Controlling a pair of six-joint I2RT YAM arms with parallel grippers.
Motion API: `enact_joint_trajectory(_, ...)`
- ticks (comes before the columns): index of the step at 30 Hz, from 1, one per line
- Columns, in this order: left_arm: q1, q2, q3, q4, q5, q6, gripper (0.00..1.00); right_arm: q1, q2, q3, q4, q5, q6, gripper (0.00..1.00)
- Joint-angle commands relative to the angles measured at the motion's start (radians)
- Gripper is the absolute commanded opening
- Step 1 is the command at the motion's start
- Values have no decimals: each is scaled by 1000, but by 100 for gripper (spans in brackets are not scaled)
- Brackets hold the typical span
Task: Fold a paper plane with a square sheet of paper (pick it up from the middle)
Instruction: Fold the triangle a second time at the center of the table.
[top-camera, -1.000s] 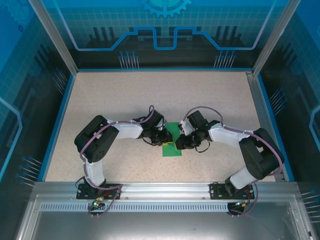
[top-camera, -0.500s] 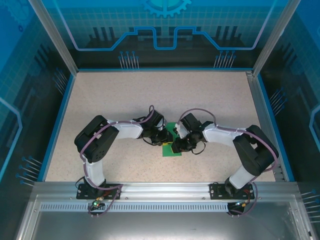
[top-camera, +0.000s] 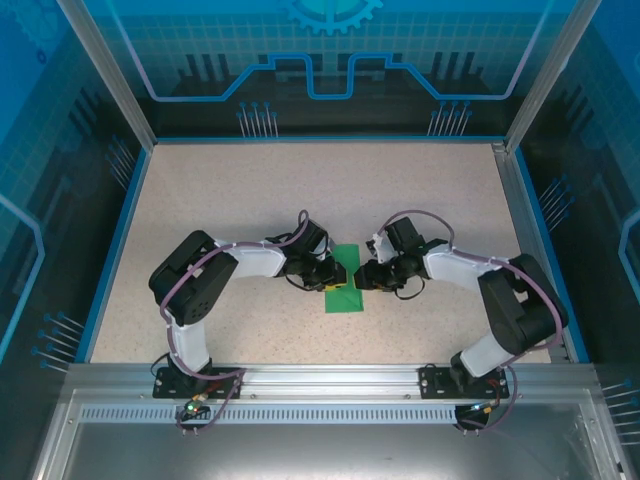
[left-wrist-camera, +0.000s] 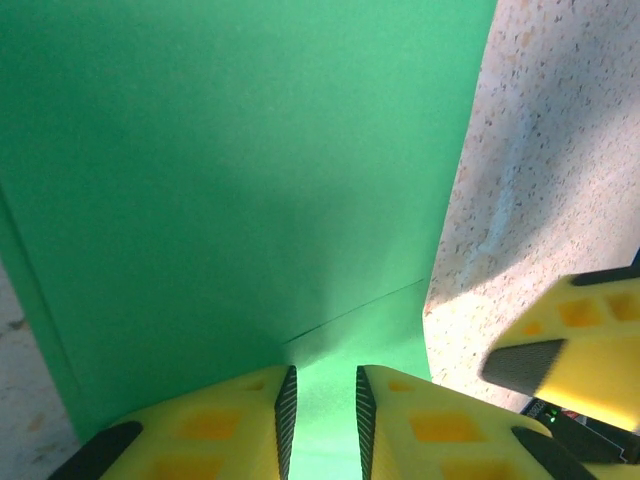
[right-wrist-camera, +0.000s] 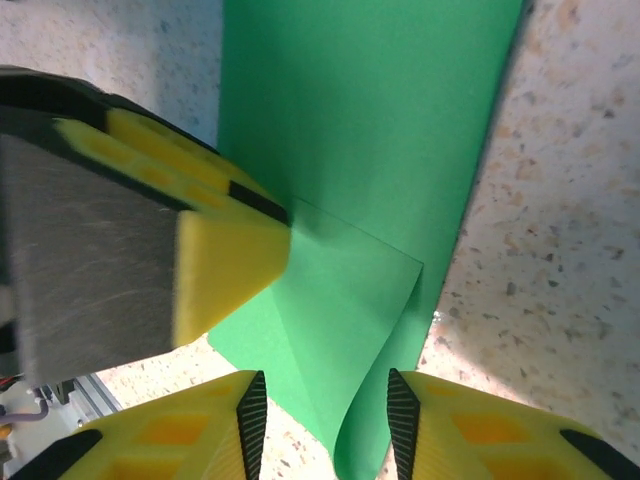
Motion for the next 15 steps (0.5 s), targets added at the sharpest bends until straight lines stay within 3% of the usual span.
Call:
enact_joint_trajectory(1,-10,-8,5,-10,-1,-2,28,-4,61,29,28,-65,15,38)
enact_joint_trajectory(15,-9,-19,2,-5,0,-2,28,-8,105,31,80,-98,20,28)
